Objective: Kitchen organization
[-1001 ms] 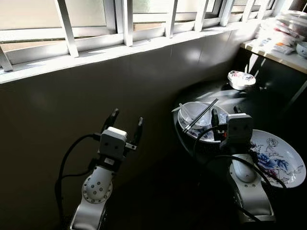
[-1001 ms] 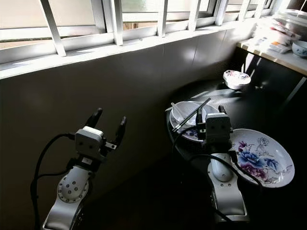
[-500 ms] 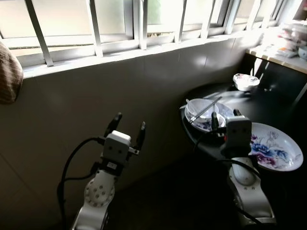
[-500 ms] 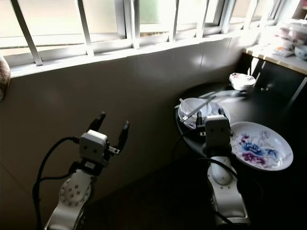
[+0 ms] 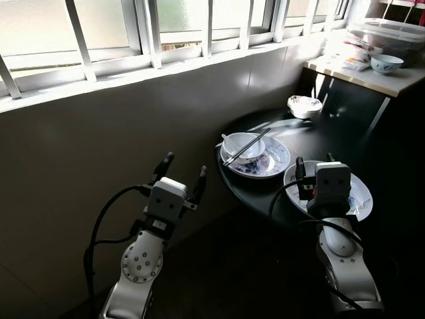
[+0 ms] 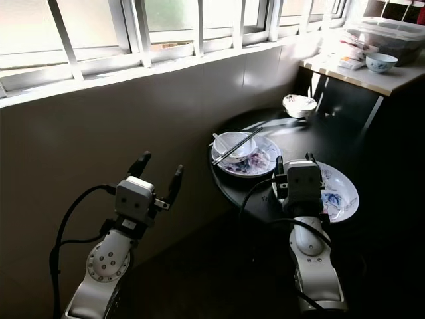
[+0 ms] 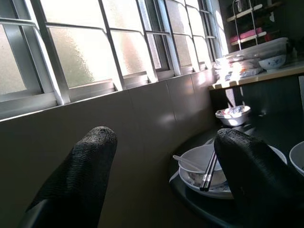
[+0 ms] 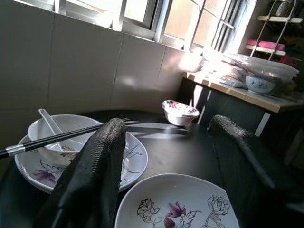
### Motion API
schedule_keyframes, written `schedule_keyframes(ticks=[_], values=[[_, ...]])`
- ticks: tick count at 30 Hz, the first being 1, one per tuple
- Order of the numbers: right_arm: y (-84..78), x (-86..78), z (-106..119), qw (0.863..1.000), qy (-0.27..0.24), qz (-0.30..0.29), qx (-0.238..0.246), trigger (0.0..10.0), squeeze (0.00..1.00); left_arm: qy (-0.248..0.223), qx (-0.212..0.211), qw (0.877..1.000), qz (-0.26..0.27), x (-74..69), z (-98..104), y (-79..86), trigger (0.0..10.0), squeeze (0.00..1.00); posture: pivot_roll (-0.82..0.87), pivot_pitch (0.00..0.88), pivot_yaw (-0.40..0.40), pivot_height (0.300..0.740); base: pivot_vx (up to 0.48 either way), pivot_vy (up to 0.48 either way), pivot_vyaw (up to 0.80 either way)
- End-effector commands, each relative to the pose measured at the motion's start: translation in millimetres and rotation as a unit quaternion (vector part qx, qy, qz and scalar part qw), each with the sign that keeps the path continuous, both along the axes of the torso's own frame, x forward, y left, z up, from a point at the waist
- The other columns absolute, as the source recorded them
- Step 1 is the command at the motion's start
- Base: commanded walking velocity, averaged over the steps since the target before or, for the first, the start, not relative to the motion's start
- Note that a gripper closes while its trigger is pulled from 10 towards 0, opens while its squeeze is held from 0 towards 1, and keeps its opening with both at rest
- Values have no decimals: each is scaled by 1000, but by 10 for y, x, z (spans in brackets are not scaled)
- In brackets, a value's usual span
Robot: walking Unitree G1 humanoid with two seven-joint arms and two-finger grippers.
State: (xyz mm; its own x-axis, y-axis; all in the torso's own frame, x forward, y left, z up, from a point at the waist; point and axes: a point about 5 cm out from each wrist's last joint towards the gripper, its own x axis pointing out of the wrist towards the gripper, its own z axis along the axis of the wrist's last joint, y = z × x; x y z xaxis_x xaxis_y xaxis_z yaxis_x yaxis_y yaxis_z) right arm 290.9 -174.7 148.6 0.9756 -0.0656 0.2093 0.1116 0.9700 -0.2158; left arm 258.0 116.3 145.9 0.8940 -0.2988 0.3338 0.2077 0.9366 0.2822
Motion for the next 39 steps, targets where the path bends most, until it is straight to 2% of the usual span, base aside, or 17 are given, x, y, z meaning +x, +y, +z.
schedule_keyframes(ticks=[1, 3, 6, 9, 12, 16, 18, 22, 24, 29, 30, 31, 36, 39], values=[[55, 12, -42, 1000, 20, 20, -8, 10000, 0, 2, 2, 1000, 3, 14, -2, 16, 10000, 0, 7, 0, -31, 740, 0, -480, 0], [103, 14, -88, 999, 36, 38, -10, 10000, 0, 5, -5, 1000, 2, 14, -8, 20, 10000, 0, 7, 0, -32, 740, 0, -240, 0], [176, 12, -115, 996, 46, 65, -42, 10000, 0, 7, -4, 1000, 3, 14, -18, 21, 10000, 0, 8, 0, -33, 740, 0, 0, 0], [191, 20, -124, 995, 53, 76, -48, 10000, 0, 9, -4, 1000, 5, 15, -22, 21, 10000, 0, 9, 0, -35, 740, 0, 0, 267], [185, 27, -124, 994, 55, 74, -63, 10000, 0, 10, -3, 1000, 7, 17, -30, 31, 10000, 0, 8, 0, -37, 740, 0, 0, 800], [115, 57, -238, 990, 102, 69, -65, 10000, 0, 13, -3, 1000, 11, 23, -39, 50, 10000, 0, 9, 0, -39, 740, 0, 0, 800], [108, 66, -306, 985, 130, 93, -63, 10000, 0, 15, -2, 1000, 12, 26, -45, 48, 10000, 0, 8, 0, -39, 740, 0, 0, 800], [57, 94, -318, 981, 145, 102, -84, 10000, 0, 18, -1, 1000, 13, 29, -57, 38, 10000, 0, 5, 0, -43, 740, 0, 0, 800], [-44, 134, -294, 983, 146, 69, -87, 10000, 0, 19, -1, 1000, 14, 31, -63, 33, 10000, 0, 5, 0, -47, 740, 0, 0, 800], [-127, 143, -281, 987, 144, 29, -60, 10000, 0, 21, -2, 1000, 16, 32, -72, 31, 10000, 0, 5, 0, -49, 740, 0, 0, 320], [-187, 132, -320, 985, 156, -4, -72, 10000, 0, 24, -1, 1000, 17, 26, -87, 28, 10000, 0, 5, 0, -51, 740, 0, 0, 0], [-187, 132, -320, 985, 156, -4, -72, 10000, 0, 24, -1, 1000, 17, 26, -87, 28, 10000, 0, 5, 0, -51, 740, 0, 0, 0], [-217, 93, -556, 969, 238, -2, -73, 10000, 0, 31, 3, 999, 17, 26, -113, 34, 10000, 0, 3, 0, -50, 740, 0, 0, 0], [-243, 88, -621, 963, 264, 2, -63, 10000, 0, 31, 3, 999, 18, 35, -114, 35, 10000, 0, 1, 0, -50, 740, 0, 0, 0]])
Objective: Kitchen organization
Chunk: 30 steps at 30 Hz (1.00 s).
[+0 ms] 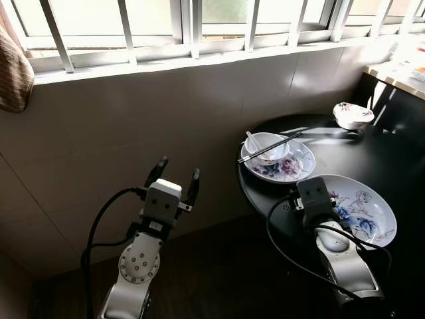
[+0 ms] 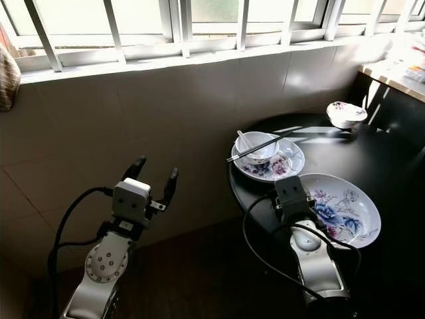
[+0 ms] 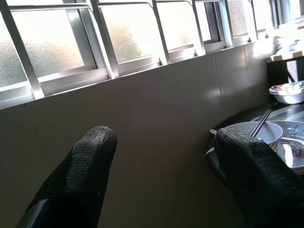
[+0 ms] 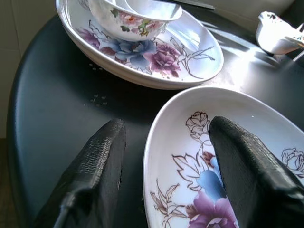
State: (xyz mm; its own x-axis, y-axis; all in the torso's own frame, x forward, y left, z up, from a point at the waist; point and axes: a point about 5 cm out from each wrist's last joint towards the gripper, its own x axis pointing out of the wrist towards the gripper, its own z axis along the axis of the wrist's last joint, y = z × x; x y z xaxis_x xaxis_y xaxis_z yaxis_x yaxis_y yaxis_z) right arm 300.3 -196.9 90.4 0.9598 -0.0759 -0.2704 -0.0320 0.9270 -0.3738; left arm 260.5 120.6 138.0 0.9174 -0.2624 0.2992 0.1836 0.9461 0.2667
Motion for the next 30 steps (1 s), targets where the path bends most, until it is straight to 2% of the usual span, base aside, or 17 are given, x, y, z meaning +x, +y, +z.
schedule_keyframes(ticks=[1, 13, 16, 20, 23, 24, 25, 27, 28, 30], values=[[-23, -5, -56, 1000, 27, 4, 11, 10000, 0, 11, 7, 1000, 0, 12, -35, -9, 10000, 0, 1, 0, -50, 740, 0, 0, 0], [-73, -19, -168, 997, 76, 5, 6, 10000, 0, 16, 9, 1000, 1, 9, -52, -8, 10000, 0, 5, 0, -53, 740, 0, 0, 0], [-58, -60, -265, 993, 111, -3, 29, 10000, 0, 17, 9, 1000, 2, 8, -54, -5, 10000, 0, 5, 0, -52, 740, 0, 0, 0], [-50, -100, -358, 984, 147, -28, 94, 10000, 0, 18, 11, 1000, 2, 12, -58, 3, 10000, 0, 6, 0, -50, 740, 0, 0, 0], [-71, -100, -362, 985, 149, -29, 86, 9882, 0, 20, 12, 1000, 2, 15, -63, 7, 10000, 0, 5, 0, -48, 740, 0, 0, 0], [-87, -101, -365, 986, 150, -25, 71, 4000, 0, 20, 12, 1000, 3, 16, -66, 8, 10000, 0, 5, 0, -47, 740, 0, 0, 0], [-111, -109, -370, 986, 151, -29, 58, 0, 0, 21, 12, 1000, 3, 17, -70, 8, 10000, 0, 5, 0, -47, 740, 0, 0, 0], [-137, -124, -384, 986, 159, -27, 37, 0, 0, 24, 13, 1000, 2, 21, -79, 3, 10000, 0, 5, 0, -47, 740, 0, 0, 0], [-145, -131, -386, 987, 161, -18, 8, 0, 0, 27, 16, 1000, 3, 26, -91, 0, 10000, 0, 5, 0, -47, 740, 0, 0, 0], [-133, -134, -384, 987, 162, -6, -6, 0, 0, 29, 16, 999, 3, 28, -96, 0, 10000, 0, 4, 0, -47, 740, 0, 0, 0]])
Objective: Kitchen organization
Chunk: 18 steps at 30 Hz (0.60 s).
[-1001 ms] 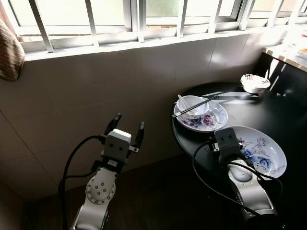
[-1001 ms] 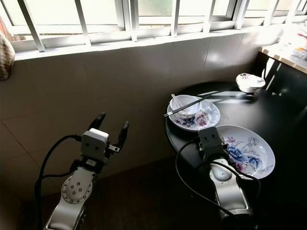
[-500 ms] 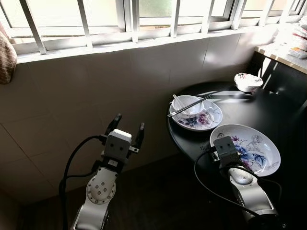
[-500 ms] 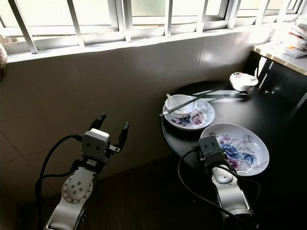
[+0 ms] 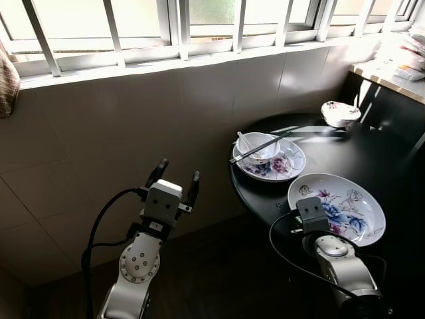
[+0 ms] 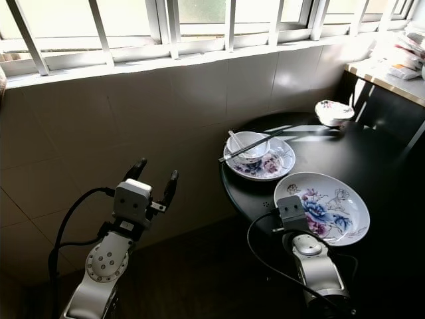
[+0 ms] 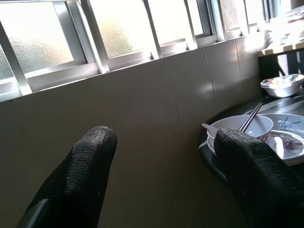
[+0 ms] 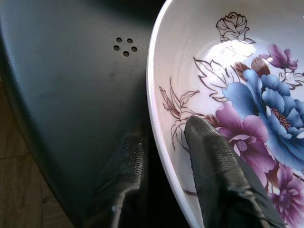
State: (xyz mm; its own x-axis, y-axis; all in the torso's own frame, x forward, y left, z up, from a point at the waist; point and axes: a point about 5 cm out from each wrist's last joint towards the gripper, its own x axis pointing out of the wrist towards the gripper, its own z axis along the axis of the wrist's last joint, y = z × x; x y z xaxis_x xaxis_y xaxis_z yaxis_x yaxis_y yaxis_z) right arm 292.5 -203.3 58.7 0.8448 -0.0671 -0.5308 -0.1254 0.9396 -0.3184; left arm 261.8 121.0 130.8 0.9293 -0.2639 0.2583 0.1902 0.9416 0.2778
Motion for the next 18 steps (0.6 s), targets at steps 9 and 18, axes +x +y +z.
schedule_keyframes(ticks=[9, 18], values=[[25, -69, -58, 997, 26, 49, -53, 0, 0, 14, 6, 1000, 1, 24, -48, -12, 10000, 0, 2, 0, -46, 740, 0, 0, 0], [-126, 31, 191, 982, -81, 4, -170, 0, 0, 20, 7, 1000, 2, 24, -79, -6, 10000, 0, 3, 0, -47, 740, 0, 0, 0]])
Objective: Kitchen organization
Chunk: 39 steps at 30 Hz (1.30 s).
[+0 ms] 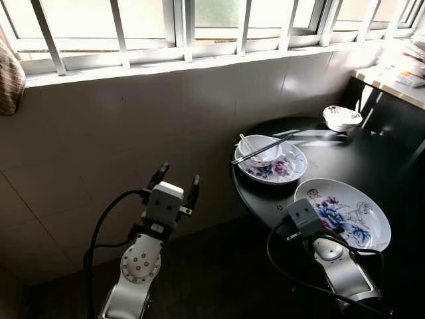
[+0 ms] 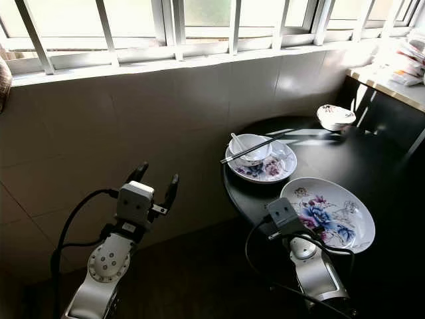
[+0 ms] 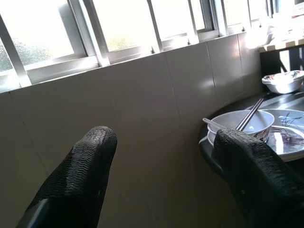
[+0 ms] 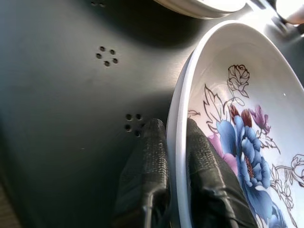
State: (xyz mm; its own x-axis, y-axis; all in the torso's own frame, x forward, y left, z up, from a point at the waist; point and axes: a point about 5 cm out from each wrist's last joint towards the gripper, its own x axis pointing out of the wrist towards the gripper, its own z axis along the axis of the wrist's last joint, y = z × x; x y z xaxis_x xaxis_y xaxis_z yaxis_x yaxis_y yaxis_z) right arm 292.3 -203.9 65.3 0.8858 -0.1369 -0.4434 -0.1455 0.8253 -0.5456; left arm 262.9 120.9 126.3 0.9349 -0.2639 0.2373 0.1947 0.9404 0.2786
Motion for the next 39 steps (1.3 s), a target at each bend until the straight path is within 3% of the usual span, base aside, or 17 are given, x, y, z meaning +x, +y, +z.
schedule_keyframes(ticks=[1, 9, 11, 13, 16, 18, 19, 21, 25, 27, 33, 39], values=[[-132, 43, 160, 996, -63, -23, -57, 0, 0, 10, 5, 1000, 1, 13, -36, -6, 10000, 0, 3, 0, -47, 740, 0, 0, 0], [-161, 123, 488, 978, -178, -32, -102, 0, 0, 13, 4, 1000, 1, 18, -50, -7, 10000, 0, -1, 0, -43, 740, 0, 0, 0], [-58, 155, 688, 960, -244, 9, -138, 0, 0, 14, 4, 1000, 3, 21, -59, 0, 10000, 0, -4, 0, -43, 740, 0, 0, 400], [-4, 160, 715, 954, -252, 35, -160, 0, 0, 15, 4, 1000, 4, 22, -61, 1, 10000, 0, -3, 0, -46, 740, 0, 0, 800], [89, 160, 778, 946, -277, 62, -158, 0, 0, 14, 3, 1000, 8, 22, -61, 7, 10000, 0, -3, 0, -47, 740, 0, 0, 800], [214, 146, 867, 929, -313, 105, -168, 0, 0, 15, 2, 1000, 14, 26, -66, 24, 10000, 0, 0, 0, -49, 740, 0, 0, 800], [214, 146, 867, 929, -313, 105, -168, 0, 0, 15, 2, 1000, 14, 26, -66, 24, 10000, 0, 0, 0, -49, 740, 0, 0, 800], [403, 115, 936, 909, -348, 164, -159, 0, 0, 16, -2, 1000, 23, 28, -69, 59, 10000, 0, 2, 0, -51, 740, 0, 0, 800], [517, 82, 939, 895, -359, 206, -163, 0, 0, 16, -3, 1000, 25, 26, -69, 76, 10000, 0, 4, 0, -51, 740, 0, 0, 800], [632, 33, 888, 892, -355, 246, -135, 0, 0, 14, -2, 999, 31, 25, -67, 99, 10000, 0, 5, 0, -52, 740, 0, 0, 800], [744, -36, 821, 886, -347, 288, -103, 0, 0, 12, 2, 999, 39, 37, -58, 138, 10000, 0, 6, 0, -51, 740, 0, 0, 800], [752, -48, 774, 889, -339, 297, -85, 0, 0, 11, 2, 999, 42, 45, -52, 155, 10000, 0, 5, 0, -49, 740, 0, 0, 800]])
